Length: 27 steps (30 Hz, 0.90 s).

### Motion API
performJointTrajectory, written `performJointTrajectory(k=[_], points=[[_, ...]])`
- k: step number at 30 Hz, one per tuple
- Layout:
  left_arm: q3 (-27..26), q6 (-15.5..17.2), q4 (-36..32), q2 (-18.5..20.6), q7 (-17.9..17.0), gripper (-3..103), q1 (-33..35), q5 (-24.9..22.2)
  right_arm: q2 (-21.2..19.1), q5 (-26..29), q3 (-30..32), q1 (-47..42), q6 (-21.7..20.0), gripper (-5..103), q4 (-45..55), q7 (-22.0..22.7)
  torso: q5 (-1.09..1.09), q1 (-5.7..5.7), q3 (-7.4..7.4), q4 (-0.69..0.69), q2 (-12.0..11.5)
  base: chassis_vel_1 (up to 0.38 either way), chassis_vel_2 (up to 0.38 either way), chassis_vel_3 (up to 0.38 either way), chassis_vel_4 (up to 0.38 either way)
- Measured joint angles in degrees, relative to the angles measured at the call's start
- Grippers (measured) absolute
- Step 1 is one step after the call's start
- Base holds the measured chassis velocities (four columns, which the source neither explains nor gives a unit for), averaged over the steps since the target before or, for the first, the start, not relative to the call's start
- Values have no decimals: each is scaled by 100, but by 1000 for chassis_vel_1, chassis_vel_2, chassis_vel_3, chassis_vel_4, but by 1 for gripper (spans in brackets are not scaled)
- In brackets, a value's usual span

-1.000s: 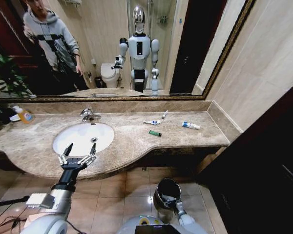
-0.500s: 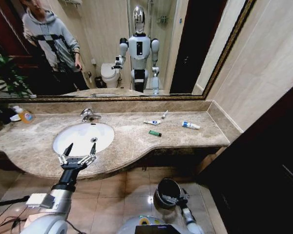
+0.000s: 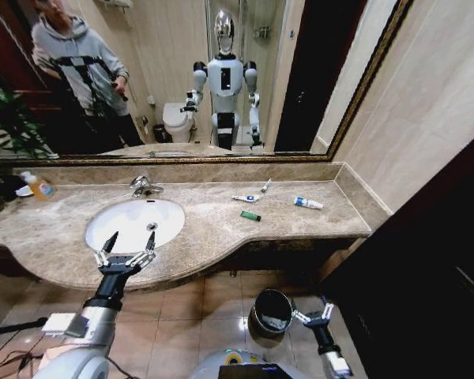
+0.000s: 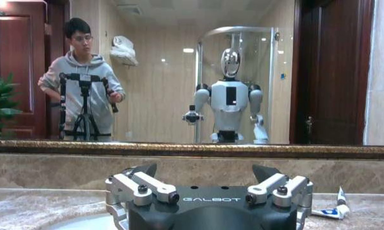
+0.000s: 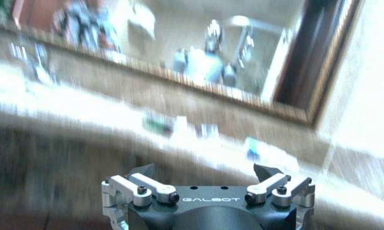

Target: Pick up the trash from the sink and place it in the trash bin.

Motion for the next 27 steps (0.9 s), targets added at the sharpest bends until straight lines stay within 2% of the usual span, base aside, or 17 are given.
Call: performJointTrajectory(k=[2, 3, 6, 7, 8, 9, 11, 12, 15, 16, 17, 19, 20, 21, 22, 26, 27], points=[[0, 0, 0, 0, 0, 100, 0, 0, -44, 225, 36, 50, -310, 100, 585, -261, 1, 0, 0, 0, 0, 0, 0, 0, 0], [0, 0, 0, 0, 0, 100, 0, 0, -44, 225, 36, 50, -310, 100, 585, -261, 1, 0, 0, 0, 0, 0, 0, 0, 0], [0, 0, 0, 0, 0, 100, 0, 0, -103, 683, 51, 624, -1050, 100, 968, -576, 3, 1, 0, 0, 0, 0, 0, 0, 0], [0, 0, 0, 0, 0, 100, 0, 0, -103, 683, 51, 624, -1050, 100, 968, -576, 3, 1, 0, 0, 0, 0, 0, 0, 0], [0, 0, 0, 0, 0, 100, 0, 0, -200, 897, 57, 867, -1344, 100, 1037, -728, 3, 1, 1, 0, 0, 0, 0, 0, 0], [0, 0, 0, 0, 0, 100, 0, 0, -434, 1244, 62, 1316, -1819, 100, 1101, -929, 3, 1, 1, 1, 0, 0, 0, 0, 0], [0, 0, 0, 0, 0, 100, 0, 0, -805, 1755, 56, 1994, -2344, 100, 1044, -1214, 1, 1, 1, 2, 0, 0, 0, 0, 0], [0, 0, 0, 0, 0, 100, 0, 0, -805, 1755, 56, 1994, -2344, 100, 1044, -1214, 1, 1, 1, 2, 0, 0, 0, 0, 0], [1, 0, 0, 0, 0, 100, 0, 0, -1237, 2410, 43, 2863, -2812, 100, 620, -1923, 4, 2, 2, 1, -1, 0, 0, 0, 0], [0, 0, 0, 0, 0, 100, 0, 0, -1434, 2698, 23, 3293, -3014, 100, 331, -2286, 3, 2, 1, 2, -1, 0, 0, 0, 0], [0, 0, 0, 0, 0, 100, 0, 0, -1434, 2698, 23, 3293, -3014, 100, 331, -2286, 3, 2, 1, 2, -1, 0, 0, 0, 0], [0, 0, 0, 0, -1, 100, 0, 0, -1725, 3105, -31, 3887, -3267, 100, -177, -2924, 2, 2, 2, 2, -1, 0, 0, 0, 0], [0, 0, 0, 0, 1, 100, 0, 0, -1785, 3152, -44, 4014, -3294, 100, -308, -3079, 3, 2, 2, 2, -1, 0, 0, 0, 0], [0, 0, 0, 0, -1, 100, -1, 0, -1881, 3201, -69, 4237, -3315, 100, -551, -3370, 2, 2, 2, 2, -1, 0, 0, 0, 0], [0, 0, 0, 0, 0, 100, -1, 0, -2035, 3220, -123, 4597, -3304, 100, -981, -3879, 3, 2, 2, 2, -1, 0, 0, 0, 0], [0, 0, 0, 0, -1, 100, -1, 0, -2144, 3215, -193, 4867, -3282, 100, -1337, -4210, 3, 2, 2, 1, -1, 0, 0, 0, 0], [0, 0, 0, 0, 0, 100, 0, 0, -2236, 3162, -289, 5192, -3256, 100, -1778, -4536, 3, 2, 2, 0, -1, 0, 0, 0, 0]])
